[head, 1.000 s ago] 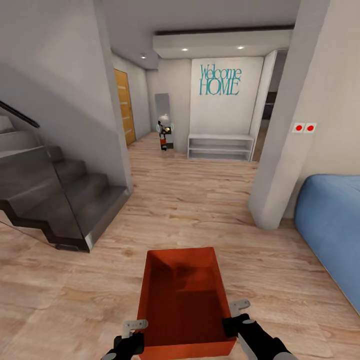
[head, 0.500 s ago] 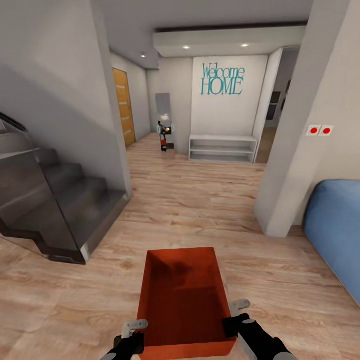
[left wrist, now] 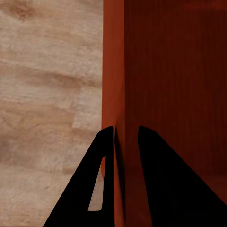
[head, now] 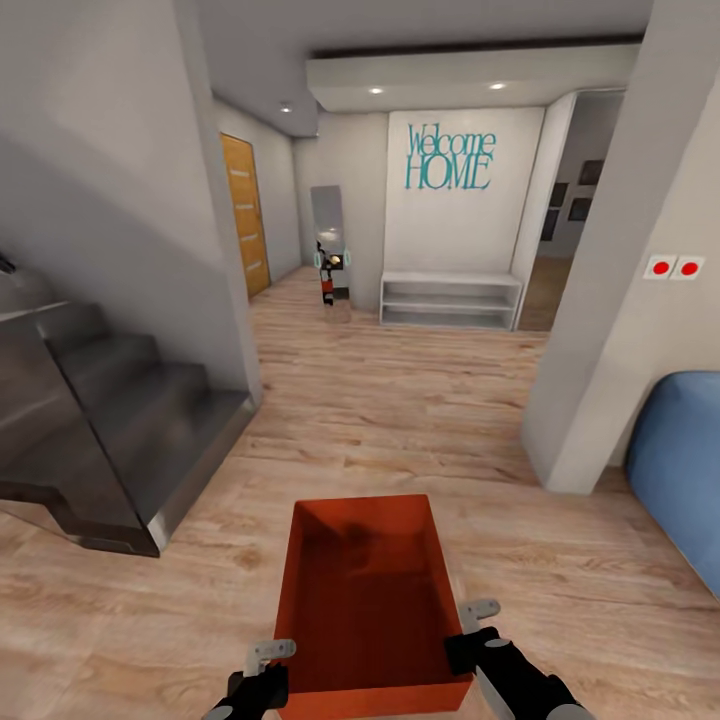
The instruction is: Move the two storage containers from the living room to the garage. In the garage, place one container on the floor and stack the other container on top of it (either order is fine).
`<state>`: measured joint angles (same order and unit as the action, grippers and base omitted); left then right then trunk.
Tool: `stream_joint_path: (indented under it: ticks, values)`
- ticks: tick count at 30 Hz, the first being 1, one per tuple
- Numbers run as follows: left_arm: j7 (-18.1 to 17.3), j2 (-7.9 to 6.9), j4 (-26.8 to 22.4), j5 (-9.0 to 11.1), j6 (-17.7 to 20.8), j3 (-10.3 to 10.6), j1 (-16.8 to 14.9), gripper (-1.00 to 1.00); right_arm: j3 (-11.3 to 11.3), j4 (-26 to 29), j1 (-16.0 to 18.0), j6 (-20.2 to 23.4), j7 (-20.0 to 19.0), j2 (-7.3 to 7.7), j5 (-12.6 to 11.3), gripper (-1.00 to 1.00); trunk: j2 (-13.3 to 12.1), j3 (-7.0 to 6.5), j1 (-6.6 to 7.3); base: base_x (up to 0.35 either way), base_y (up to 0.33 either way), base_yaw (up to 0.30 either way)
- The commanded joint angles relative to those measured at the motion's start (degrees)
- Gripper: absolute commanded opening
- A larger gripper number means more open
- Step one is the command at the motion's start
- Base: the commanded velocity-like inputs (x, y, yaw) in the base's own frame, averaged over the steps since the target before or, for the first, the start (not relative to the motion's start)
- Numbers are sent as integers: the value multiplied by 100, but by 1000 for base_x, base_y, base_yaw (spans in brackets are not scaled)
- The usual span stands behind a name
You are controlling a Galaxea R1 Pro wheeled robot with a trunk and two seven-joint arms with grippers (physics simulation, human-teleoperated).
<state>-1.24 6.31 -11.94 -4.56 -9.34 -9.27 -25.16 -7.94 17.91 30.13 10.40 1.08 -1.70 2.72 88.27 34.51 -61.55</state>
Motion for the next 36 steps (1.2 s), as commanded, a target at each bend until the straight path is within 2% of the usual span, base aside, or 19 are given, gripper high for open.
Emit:
stream_joint_path:
  ticks: [1,36]
  values:
    - [18,-86,25,-71,-24,15,-7,-100,-235,20,1,-385,-274,91,-44,-100,3,6,-3,343,3,0]
    - [18,-86,29,-84,-24,21,-7,-100,-235,12,0,-381,-274,99,-35,-100,3,6,-3,343,0,0]
